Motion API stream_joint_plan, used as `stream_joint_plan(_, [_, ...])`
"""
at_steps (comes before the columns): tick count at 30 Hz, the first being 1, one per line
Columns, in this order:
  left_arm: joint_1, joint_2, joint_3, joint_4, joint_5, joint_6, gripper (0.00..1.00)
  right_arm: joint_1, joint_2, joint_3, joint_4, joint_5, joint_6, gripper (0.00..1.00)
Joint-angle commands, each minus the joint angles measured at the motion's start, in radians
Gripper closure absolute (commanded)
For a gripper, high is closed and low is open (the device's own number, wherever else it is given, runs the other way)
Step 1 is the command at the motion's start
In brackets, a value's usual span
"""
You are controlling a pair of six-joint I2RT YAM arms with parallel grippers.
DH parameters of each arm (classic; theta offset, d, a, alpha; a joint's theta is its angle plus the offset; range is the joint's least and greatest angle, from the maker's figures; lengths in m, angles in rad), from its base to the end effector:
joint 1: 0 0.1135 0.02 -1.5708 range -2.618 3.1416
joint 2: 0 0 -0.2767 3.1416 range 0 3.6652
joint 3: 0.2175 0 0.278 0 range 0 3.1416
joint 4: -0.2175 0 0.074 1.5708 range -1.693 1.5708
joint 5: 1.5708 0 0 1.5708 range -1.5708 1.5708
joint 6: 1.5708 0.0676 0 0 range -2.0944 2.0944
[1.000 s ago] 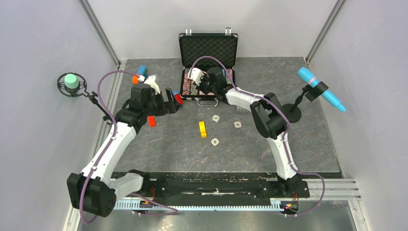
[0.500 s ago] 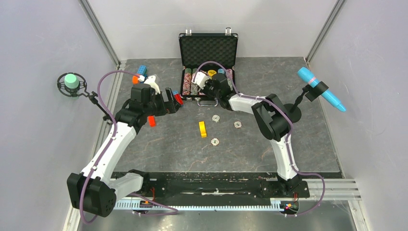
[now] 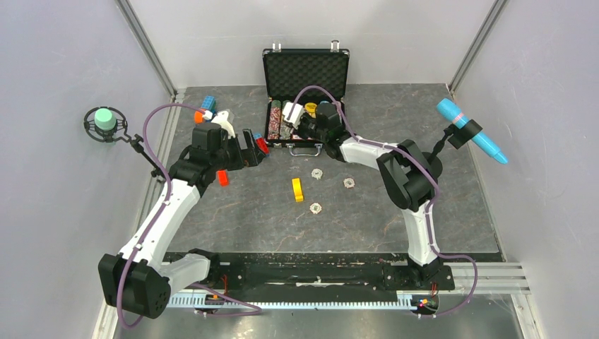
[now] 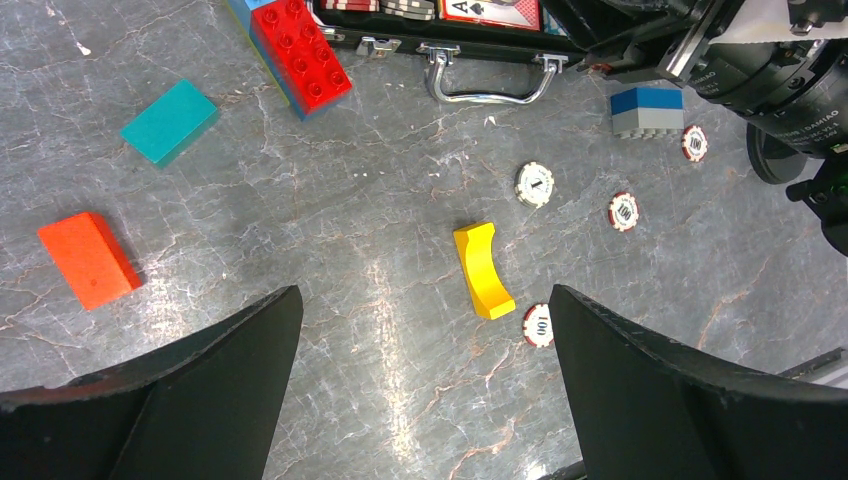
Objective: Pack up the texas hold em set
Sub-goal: Place the poker chip in the chip case.
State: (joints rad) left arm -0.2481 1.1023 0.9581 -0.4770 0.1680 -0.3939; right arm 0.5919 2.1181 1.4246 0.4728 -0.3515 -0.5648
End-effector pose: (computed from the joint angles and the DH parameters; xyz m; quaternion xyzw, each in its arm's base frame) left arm 0.2751 -0.0814 0.2989 -0.0263 0.8867 -0.2145 0.4087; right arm 0.4395 0.3235 0.1923 -0.5117 0.5839 0.1448 0.6134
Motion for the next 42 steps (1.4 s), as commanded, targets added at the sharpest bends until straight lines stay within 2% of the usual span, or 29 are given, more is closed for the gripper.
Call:
stream_joint_plan(1, [0.006, -0.015, -0.005, 0.030, 0.021, 0.057, 0.00, 0.003, 0.021, 0.093, -0.051, -0.103, 0.000, 1.00])
stream_joint_plan(18, [0.007, -0.019, -0.004, 0.031, 0.024, 0.057, 0.00, 0.004, 0.093, 0.179, -0.177, -0.149, -0.064, 1.00])
stream_joint_plan(42, [0.009, -0.017, -0.005, 0.031, 0.024, 0.058, 0.00, 0.004, 0.150, 0.240, -0.276, -0.113, -0.133, 1.00])
